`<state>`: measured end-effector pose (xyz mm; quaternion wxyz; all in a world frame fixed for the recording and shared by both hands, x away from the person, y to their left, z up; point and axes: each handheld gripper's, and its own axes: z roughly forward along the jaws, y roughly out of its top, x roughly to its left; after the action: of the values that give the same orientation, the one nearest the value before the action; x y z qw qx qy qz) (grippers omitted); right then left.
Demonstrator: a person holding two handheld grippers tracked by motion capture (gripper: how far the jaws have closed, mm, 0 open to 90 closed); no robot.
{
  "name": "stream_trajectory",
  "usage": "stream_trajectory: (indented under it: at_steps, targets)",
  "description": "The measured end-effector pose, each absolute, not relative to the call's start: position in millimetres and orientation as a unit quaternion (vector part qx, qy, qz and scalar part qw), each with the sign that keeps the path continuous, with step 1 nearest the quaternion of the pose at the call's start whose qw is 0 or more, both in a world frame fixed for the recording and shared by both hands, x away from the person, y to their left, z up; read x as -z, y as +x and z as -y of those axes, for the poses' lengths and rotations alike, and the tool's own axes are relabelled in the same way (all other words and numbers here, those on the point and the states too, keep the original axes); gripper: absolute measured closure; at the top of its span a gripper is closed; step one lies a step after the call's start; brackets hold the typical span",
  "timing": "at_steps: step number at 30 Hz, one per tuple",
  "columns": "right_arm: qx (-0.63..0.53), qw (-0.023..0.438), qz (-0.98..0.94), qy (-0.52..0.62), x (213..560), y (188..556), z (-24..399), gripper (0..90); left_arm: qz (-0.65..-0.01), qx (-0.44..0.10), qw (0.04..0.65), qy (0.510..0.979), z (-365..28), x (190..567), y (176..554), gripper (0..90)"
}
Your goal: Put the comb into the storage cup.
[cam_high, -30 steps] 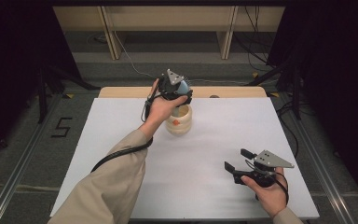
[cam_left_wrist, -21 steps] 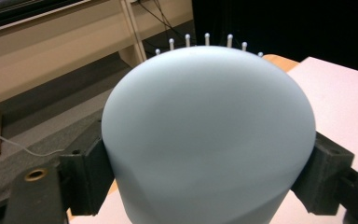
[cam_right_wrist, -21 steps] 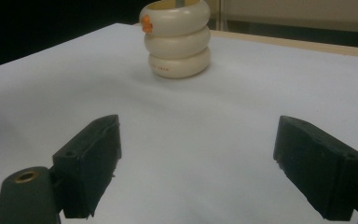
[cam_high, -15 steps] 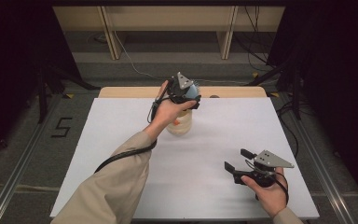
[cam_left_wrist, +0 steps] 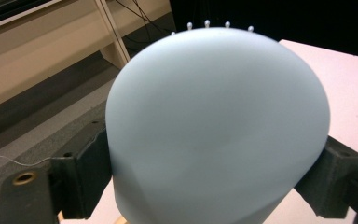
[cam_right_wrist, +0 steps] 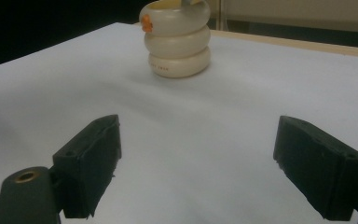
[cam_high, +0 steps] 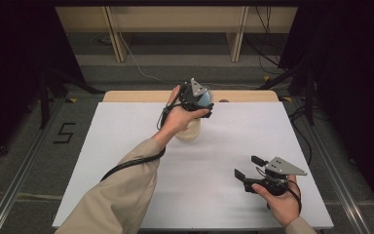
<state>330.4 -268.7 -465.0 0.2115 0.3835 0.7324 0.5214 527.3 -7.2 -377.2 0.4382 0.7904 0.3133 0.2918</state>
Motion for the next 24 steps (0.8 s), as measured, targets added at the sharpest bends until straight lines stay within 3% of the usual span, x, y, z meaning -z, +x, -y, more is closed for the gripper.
stream_trajectory:
  at_steps: [24]
  targets:
    - [-0.52, 0.21, -0.733, 0.385, 465.1, 330.1, 269.1, 15.8, -0.296, -0.286, 0.429, 0.804, 14.2, 376.1, 520.4, 10.2]
